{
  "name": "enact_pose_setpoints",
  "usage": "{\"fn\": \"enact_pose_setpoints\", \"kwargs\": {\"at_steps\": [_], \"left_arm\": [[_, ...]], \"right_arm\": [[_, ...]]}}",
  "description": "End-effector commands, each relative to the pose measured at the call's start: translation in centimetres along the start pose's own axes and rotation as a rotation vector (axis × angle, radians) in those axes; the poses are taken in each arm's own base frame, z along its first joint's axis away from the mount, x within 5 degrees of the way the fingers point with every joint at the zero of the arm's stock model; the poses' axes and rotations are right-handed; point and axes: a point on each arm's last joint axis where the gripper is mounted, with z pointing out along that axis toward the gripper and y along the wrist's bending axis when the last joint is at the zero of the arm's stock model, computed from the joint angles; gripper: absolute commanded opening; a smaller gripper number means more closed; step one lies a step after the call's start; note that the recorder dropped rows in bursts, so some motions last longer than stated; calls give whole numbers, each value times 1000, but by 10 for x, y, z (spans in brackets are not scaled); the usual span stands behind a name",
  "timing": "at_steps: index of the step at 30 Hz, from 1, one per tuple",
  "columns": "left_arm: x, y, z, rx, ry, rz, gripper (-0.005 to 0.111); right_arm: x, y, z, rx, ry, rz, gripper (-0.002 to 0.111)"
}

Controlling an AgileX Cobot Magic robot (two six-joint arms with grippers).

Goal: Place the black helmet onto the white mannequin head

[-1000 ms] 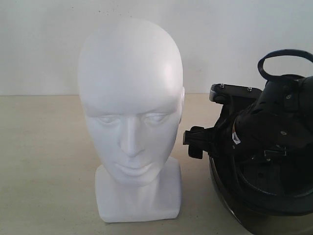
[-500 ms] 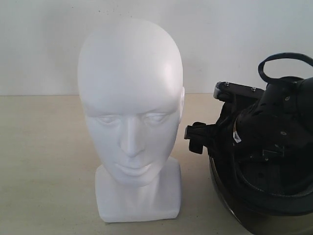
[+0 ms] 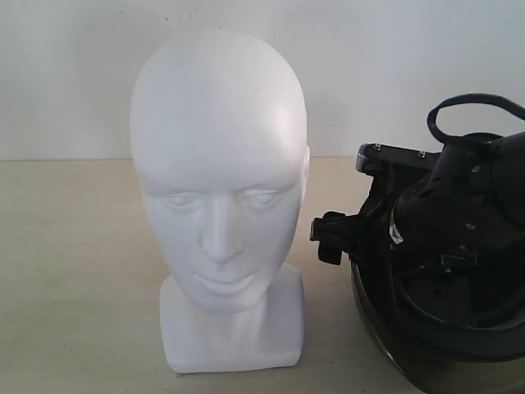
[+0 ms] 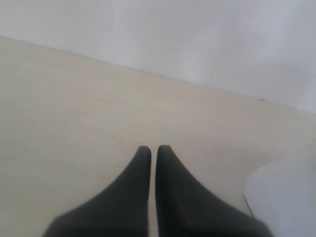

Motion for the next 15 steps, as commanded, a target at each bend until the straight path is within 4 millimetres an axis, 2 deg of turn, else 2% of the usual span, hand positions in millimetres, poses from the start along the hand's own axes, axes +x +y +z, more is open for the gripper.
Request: {"fn": "enact_pose_setpoints", "kwargs": {"at_steps": [1, 4, 6, 9, 15], "left_arm": [[1, 0, 0, 9, 0, 4, 4], [1, 0, 0, 9, 0, 4, 4], [1, 0, 0, 9, 0, 4, 4], [1, 0, 0, 9, 0, 4, 4], [1, 0, 0, 9, 0, 4, 4]], "right_arm": [[1, -3, 8, 23, 18, -4, 92], [1, -2, 8, 12, 13, 3, 89], [1, -2, 8, 13, 13, 5, 81], [1, -2, 8, 13, 12, 5, 60], [3, -6, 7, 60, 35, 5, 4]]}}
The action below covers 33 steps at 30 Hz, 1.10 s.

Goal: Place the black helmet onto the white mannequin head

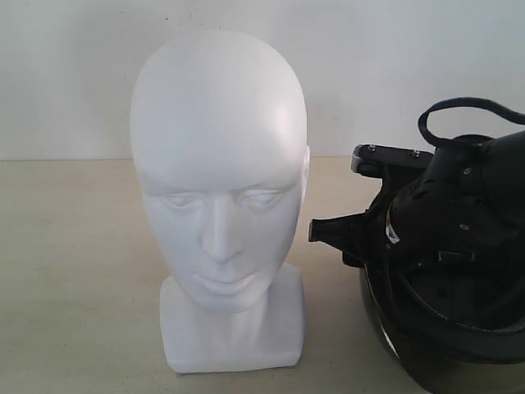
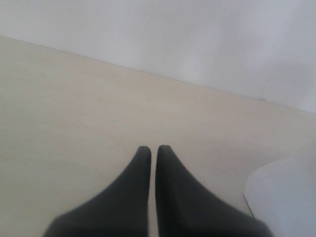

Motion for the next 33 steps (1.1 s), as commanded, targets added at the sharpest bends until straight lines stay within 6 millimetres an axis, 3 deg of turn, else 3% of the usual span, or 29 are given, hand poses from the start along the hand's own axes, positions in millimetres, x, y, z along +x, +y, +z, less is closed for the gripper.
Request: {"fn": "enact_pose_setpoints", "kwargs": {"at_steps": [1, 6, 16, 19, 27, 33], "left_arm": [[1, 0, 0, 9, 0, 4, 4], [1, 0, 0, 9, 0, 4, 4], [1, 0, 0, 9, 0, 4, 4], [1, 0, 0, 9, 0, 4, 4], [1, 0, 0, 9, 0, 4, 4], [1, 0, 0, 9, 0, 4, 4]], "right_arm": [[4, -9, 2, 66, 38, 25, 0], [4, -14, -6, 122, 52, 7, 0], [-12, -18, -71, 37, -44, -31, 0], [-16, -19, -100, -29, -103, 14, 0], [-21, -26, -146, -124, -221, 80, 0], [-27, -29, -169, -207, -331, 198, 0]]}}
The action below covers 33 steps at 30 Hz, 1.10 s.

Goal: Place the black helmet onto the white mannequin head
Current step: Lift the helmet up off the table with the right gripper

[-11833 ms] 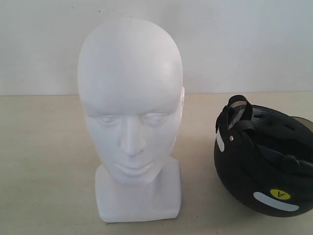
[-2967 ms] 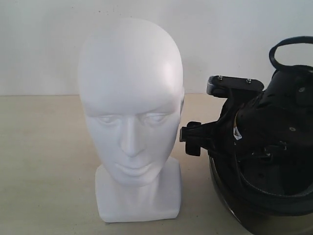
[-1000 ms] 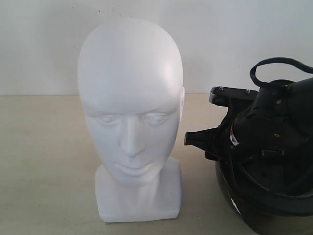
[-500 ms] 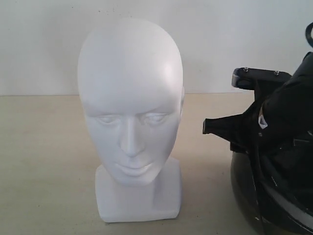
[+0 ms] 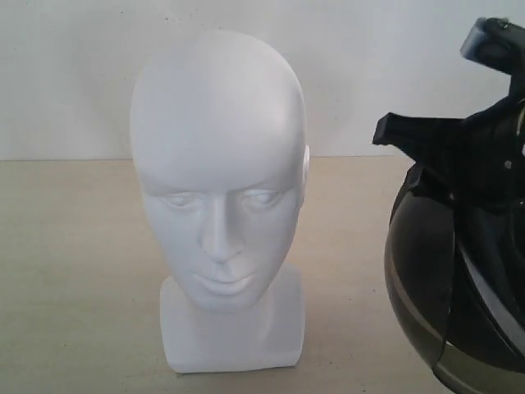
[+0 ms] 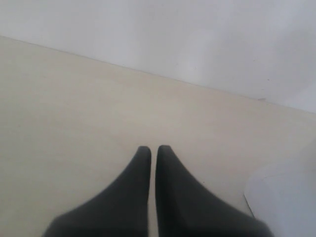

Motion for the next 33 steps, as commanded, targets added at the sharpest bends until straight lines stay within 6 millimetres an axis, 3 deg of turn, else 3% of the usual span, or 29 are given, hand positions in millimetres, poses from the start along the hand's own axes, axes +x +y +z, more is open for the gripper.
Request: {"fn": "enact_pose_setpoints", "kwargs": {"at_steps": [1, 9, 16, 26, 33], "left_arm": [[1, 0, 0, 9, 0, 4, 4], [1, 0, 0, 9, 0, 4, 4], [1, 0, 0, 9, 0, 4, 4], [1, 0, 0, 9, 0, 4, 4], [1, 0, 0, 9, 0, 4, 4]], "right_arm": [[-14, 2, -21, -82, -140, 45, 0], [-31, 1, -48, -188, -327, 239, 0], [-42, 13, -54, -381, -409, 400, 0], [-48, 7, -58, -330, -487, 324, 0], [-50, 10, -63, -399, -487, 282, 0]]}}
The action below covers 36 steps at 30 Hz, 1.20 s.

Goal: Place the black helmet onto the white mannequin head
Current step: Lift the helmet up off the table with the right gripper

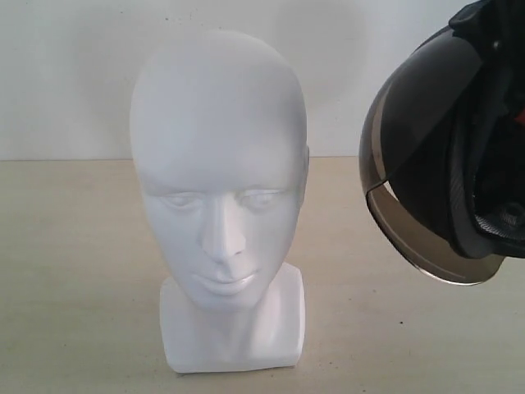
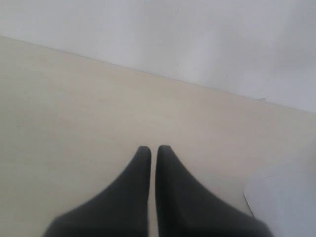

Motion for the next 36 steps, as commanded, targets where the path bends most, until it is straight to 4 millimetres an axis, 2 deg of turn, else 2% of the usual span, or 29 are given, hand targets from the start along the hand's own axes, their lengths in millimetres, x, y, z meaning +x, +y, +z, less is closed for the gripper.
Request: {"fn": "enact_pose_setpoints", "kwargs": {"at_steps": [1, 5, 13, 19, 26, 30, 36], "left_arm": [[1, 0, 0, 9, 0, 4, 4], [1, 0, 0, 9, 0, 4, 4], [1, 0, 0, 9, 0, 4, 4], [1, 0, 0, 9, 0, 4, 4], [1, 0, 0, 9, 0, 4, 4], [1, 0, 0, 9, 0, 4, 4], [1, 0, 0, 9, 0, 4, 4]], "right_arm": [[-4, 12, -7, -112, 3, -87, 0], [-4, 18, -10, -175, -1, -206, 0], [-18, 16, -25, -144, -79, -168, 0], [-21, 22, -38, -208, -85, -243, 0], [-22, 25, -38, -242, -119, -357, 0], [-27, 23, -38, -204, -179, -424, 0], [-30, 20, -38, -169, -199, -389, 0]]}}
